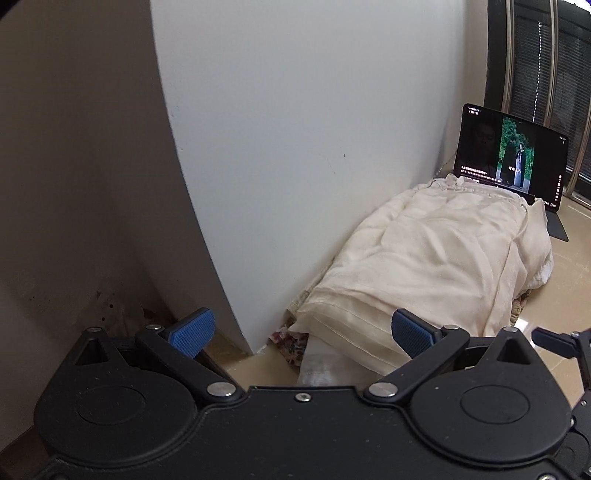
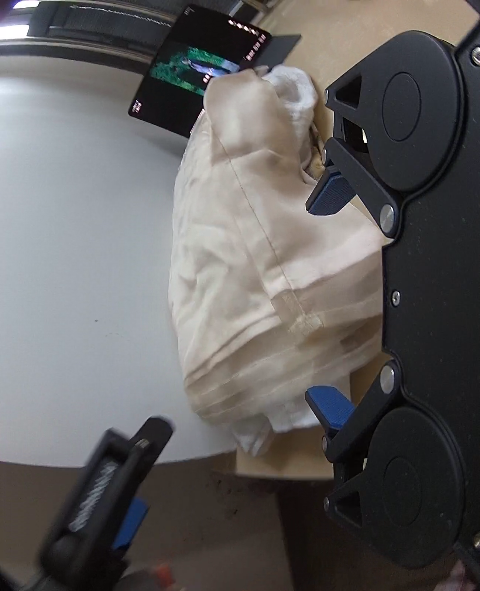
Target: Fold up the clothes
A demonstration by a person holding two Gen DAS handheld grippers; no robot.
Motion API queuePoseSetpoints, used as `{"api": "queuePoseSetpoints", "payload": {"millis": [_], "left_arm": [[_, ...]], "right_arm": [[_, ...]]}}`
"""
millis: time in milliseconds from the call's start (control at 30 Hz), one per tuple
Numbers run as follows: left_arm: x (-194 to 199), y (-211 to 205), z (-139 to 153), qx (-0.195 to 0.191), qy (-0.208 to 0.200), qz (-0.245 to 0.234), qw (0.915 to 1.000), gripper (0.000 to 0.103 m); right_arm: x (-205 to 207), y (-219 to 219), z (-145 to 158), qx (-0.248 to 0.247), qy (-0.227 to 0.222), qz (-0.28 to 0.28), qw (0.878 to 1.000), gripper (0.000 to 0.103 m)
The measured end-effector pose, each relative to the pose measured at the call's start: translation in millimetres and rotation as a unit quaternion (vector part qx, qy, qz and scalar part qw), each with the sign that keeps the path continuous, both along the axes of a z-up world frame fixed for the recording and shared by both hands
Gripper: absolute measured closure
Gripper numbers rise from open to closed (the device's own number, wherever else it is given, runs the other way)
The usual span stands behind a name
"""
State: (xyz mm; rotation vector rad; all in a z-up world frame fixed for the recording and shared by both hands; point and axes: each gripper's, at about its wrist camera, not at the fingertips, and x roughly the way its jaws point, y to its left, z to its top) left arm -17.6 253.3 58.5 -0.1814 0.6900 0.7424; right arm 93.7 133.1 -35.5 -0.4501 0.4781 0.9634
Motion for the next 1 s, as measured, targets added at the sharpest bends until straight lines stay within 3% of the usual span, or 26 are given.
{"api": "queuePoseSetpoints", "payload": {"millis": [100,167,200,300,400,500,600,700,833,1000], "left_arm": [[-3.6,2.3,-1.5,-0.008,0.002,-0.002,1.0000,0.000],[-6.3,3.5,-3.8,-0.013,0.006,-0.001,0.9999,0.000],[-7.6,4.1,-5.1,-0.016,0.008,0.000,0.9998,0.000],[-12.0,3.4,-6.9,-0.021,0.012,-0.006,0.9997,0.000],[-13.2,-0.5,-9.7,-0.014,0.019,-0.020,0.9995,0.000],[-10.7,-5.8,-15.3,-0.010,0.028,-0.035,0.9989,0.000],[-8.2,-14.9,-21.5,-0.025,0.023,-0.067,0.9972,0.000],[-4.3,-36.2,-30.4,-0.016,0.016,-0.104,0.9943,0.000],[0.5,-69.3,-48.7,0.006,0.018,-0.134,0.9908,0.000],[20.9,-100.8,-68.1,0.120,0.045,-0.127,0.9835,0.000]], "right_arm": [[2.6,11.3,1.2,-0.018,-0.021,-0.041,0.999,0.028],[9.8,14.8,0.7,-0.038,-0.025,-0.089,0.995,0.058],[13.8,16.2,0.2,-0.048,-0.026,-0.113,0.992,0.084],[34.5,0.1,1.5,-0.025,0.061,-0.151,0.986,0.098],[52.4,-30.9,11.5,0.043,0.141,-0.183,0.972,0.101],[67.5,-71.6,28.0,0.140,0.208,-0.214,0.944,0.101],[71.0,-119.7,63.4,0.242,0.214,-0.234,0.917,0.101],[70.4,-168.2,106.0,0.331,0.218,-0.220,0.891,0.101],[59.5,-208.0,136.9,0.355,0.193,-0.226,0.887,0.101],[42.5,-246.7,136.2,0.393,0.214,-0.237,0.862,0.101]]}}
